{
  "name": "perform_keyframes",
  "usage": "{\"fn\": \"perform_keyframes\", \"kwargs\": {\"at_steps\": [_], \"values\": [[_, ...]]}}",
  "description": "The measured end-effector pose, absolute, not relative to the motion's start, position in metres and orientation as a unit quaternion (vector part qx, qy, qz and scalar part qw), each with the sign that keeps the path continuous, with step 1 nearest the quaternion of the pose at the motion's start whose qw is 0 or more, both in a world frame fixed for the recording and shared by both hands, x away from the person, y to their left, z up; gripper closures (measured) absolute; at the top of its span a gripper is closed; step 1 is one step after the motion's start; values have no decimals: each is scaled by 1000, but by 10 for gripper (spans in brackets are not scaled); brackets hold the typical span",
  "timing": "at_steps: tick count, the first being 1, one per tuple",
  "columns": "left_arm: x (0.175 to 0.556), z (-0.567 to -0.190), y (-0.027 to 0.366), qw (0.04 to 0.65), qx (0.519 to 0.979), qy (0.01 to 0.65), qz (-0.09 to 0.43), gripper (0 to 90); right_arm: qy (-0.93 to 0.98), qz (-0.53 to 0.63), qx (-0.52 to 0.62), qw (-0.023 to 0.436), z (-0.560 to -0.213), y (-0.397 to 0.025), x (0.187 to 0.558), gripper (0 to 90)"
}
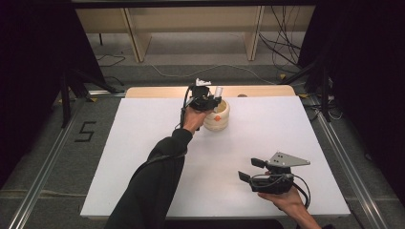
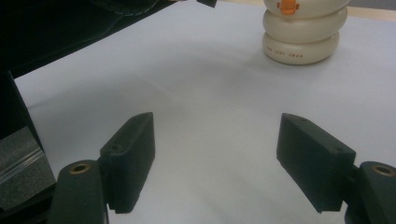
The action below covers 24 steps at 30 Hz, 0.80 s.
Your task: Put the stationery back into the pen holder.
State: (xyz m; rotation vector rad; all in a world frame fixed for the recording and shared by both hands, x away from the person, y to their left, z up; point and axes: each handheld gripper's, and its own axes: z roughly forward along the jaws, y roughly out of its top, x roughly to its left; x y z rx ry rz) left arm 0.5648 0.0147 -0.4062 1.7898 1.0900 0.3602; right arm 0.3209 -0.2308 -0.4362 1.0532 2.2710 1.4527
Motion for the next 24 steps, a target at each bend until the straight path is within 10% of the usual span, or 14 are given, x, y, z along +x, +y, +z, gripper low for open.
{"fn": "perform_keyframes", "kwargs": {"at_steps": [7,15,24], "values": [[565,-408,14,482,737,450,147,676,780,498,360,122,-436,-230,320,289],[557,-391,18,482,734,456,141,335,780,496,362,121,-437,-230,321,289],[538,-374,41,491,739,447,114,247,779,495,364,125,-437,-231,321,289]]}}
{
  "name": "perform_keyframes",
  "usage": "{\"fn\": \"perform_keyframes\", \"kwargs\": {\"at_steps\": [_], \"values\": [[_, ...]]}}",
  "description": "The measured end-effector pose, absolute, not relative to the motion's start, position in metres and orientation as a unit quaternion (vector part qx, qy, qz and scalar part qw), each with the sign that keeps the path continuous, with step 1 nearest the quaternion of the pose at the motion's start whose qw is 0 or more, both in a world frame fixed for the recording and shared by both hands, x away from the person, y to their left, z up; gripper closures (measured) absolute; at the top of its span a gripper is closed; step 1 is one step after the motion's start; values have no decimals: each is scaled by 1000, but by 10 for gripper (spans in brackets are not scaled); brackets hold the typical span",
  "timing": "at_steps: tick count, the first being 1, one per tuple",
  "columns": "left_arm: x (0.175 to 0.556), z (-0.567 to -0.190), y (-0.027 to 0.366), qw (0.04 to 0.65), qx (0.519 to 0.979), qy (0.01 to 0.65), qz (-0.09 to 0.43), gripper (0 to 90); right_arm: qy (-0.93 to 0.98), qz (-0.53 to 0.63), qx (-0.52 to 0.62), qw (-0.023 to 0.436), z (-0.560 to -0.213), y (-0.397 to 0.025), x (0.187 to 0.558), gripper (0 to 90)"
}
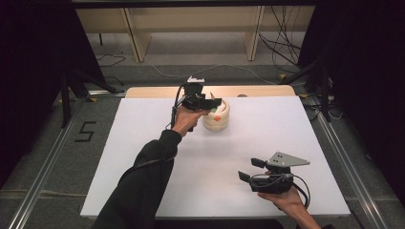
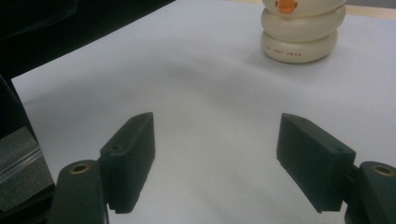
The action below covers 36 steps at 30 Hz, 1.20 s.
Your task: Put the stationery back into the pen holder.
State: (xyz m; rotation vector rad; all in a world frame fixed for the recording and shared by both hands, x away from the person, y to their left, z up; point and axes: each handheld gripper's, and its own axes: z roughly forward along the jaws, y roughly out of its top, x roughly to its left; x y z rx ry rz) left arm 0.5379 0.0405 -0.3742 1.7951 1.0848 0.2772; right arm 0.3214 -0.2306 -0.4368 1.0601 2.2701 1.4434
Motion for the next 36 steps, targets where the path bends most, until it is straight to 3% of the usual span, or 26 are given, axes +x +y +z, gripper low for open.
{"fn": "perform_keyframes", "kwargs": {"at_steps": [18,36], "values": [[481,-374,77,525,745,405,72,213,774,497,374,119,-439,-230,323,289],[463,-381,77,523,759,382,71,177,775,498,369,120,-438,-230,323,288]]}}
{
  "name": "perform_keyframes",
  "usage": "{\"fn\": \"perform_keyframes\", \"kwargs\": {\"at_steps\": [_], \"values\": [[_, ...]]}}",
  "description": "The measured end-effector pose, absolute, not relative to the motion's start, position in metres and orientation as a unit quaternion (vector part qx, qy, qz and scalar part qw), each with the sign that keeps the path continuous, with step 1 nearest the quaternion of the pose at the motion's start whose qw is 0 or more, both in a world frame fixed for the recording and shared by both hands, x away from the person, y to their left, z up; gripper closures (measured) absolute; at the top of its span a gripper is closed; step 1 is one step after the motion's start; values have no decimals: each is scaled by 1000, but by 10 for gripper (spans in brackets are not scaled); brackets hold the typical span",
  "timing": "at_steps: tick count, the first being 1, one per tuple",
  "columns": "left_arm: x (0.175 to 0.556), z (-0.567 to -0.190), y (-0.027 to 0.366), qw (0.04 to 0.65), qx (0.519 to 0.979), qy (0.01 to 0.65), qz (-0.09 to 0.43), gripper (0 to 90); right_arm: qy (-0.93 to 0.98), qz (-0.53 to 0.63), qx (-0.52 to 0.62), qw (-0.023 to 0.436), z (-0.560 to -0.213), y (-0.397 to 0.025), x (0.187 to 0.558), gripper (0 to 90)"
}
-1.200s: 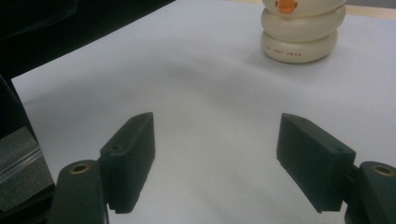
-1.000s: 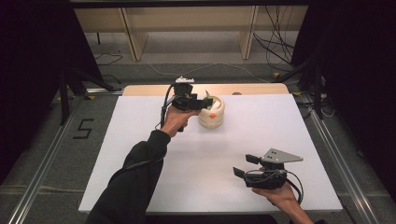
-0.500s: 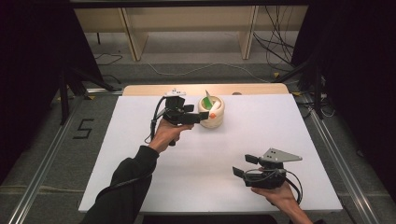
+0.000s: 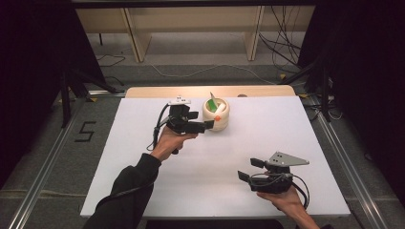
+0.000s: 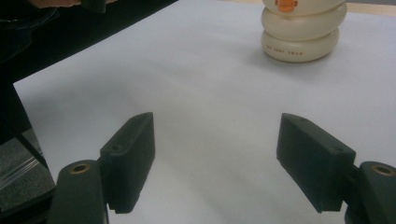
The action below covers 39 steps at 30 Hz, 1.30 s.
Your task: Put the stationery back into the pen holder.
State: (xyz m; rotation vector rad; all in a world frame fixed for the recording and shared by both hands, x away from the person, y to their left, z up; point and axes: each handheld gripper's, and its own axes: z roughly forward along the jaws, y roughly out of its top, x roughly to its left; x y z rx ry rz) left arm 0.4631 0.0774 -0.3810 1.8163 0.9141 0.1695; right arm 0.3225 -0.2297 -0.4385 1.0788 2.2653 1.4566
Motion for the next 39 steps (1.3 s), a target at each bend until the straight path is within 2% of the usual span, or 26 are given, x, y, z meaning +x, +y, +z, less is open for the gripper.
{"fn": "perform_keyframes", "kwargs": {"at_steps": [13,39], "values": [[441,-379,88,546,754,358,75,167,774,501,369,118,-438,-228,321,286],[412,-393,98,545,760,345,76,166,771,506,370,116,-439,-228,321,284]]}}
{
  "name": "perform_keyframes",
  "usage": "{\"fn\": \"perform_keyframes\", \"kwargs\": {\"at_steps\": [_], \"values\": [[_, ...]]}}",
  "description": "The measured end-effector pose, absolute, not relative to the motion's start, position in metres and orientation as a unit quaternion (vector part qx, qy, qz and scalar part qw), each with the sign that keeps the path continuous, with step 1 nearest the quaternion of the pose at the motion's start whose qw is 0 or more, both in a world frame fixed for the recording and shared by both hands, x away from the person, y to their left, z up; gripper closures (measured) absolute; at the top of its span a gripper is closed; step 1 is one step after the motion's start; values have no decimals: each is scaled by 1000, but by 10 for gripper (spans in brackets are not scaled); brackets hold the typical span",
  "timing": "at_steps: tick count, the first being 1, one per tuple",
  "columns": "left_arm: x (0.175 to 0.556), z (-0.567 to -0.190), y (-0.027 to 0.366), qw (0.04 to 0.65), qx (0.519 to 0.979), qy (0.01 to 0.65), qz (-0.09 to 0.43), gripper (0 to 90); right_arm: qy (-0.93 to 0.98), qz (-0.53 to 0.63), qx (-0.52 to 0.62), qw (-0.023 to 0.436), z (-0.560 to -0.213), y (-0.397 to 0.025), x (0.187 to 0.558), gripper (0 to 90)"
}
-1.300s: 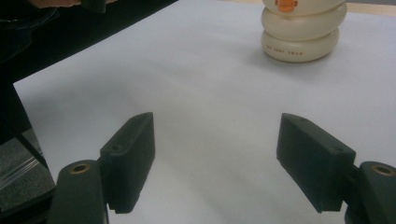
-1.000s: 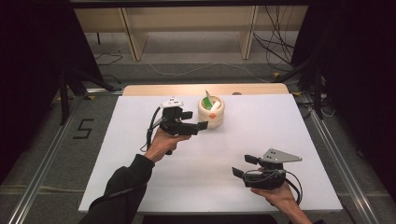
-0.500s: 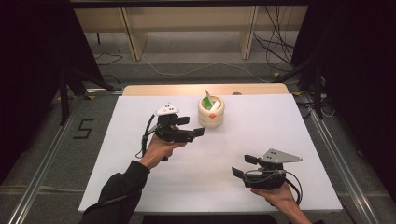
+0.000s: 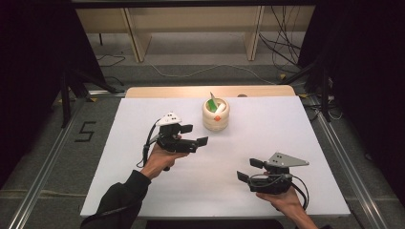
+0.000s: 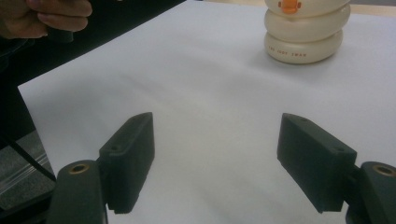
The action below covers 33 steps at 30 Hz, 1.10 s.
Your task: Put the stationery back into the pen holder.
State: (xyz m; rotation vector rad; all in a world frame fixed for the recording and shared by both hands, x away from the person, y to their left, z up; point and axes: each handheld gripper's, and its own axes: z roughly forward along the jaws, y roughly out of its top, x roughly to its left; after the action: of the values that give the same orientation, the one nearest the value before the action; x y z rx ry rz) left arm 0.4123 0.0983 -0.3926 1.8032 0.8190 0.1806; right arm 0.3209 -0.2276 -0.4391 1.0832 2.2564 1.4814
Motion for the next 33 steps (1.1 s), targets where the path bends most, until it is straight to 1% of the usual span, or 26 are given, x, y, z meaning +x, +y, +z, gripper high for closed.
{"fn": "perform_keyframes", "kwargs": {"at_steps": [11,20,33], "values": [[395,-392,100,550,761,335,78,161,771,507,368,117,-440,-228,321,282],[384,-393,106,551,761,329,97,155,770,507,370,116,-440,-228,320,278],[363,-402,121,556,763,317,91,155,770,506,369,122,-440,-229,320,275]]}}
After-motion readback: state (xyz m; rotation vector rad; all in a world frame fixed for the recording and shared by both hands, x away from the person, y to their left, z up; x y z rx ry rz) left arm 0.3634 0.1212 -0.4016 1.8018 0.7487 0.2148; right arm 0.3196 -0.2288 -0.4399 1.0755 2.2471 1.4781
